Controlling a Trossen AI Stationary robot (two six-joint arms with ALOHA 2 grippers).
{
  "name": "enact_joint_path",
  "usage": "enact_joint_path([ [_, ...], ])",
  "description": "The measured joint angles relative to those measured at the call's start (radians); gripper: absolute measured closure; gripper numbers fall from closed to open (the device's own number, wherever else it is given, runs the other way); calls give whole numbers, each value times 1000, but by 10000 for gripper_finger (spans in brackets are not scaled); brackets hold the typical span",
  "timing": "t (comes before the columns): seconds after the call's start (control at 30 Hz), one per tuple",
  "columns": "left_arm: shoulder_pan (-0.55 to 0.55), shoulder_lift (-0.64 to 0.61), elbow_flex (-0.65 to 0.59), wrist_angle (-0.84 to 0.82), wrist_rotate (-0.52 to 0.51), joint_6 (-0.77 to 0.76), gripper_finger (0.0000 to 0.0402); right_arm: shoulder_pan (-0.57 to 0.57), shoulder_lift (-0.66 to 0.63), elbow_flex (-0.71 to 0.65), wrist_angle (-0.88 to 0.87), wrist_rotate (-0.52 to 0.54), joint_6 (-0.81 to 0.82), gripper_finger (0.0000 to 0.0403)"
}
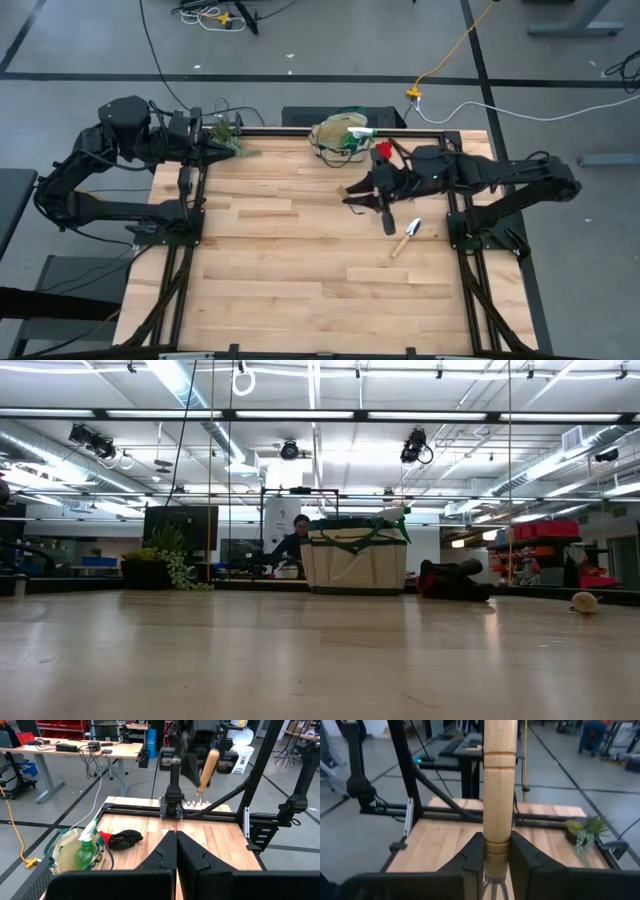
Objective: Pick & Place Garden tools in Gardening bag
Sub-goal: Put the brown hand rake into the white gardening bag
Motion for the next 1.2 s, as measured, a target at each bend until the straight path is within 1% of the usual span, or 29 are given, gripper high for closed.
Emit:
enact_joint_path([
  [0.07,0,0,0,0,0,0,399,-2,-17,4,4,12,2,347],
  [0.4,0,0,0,0,0,0,399,-6,-156,4,-1,148,15,347],
  [0.53,0,0,0,0,0,0,399,-6,-201,4,0,180,8,347],
  [0.93,0,0,0,0,0,1,399,-7,-283,4,1,183,5,347],
  [1.2,0,0,0,0,0,0,399,-7,-288,4,64,163,-14,347],
])
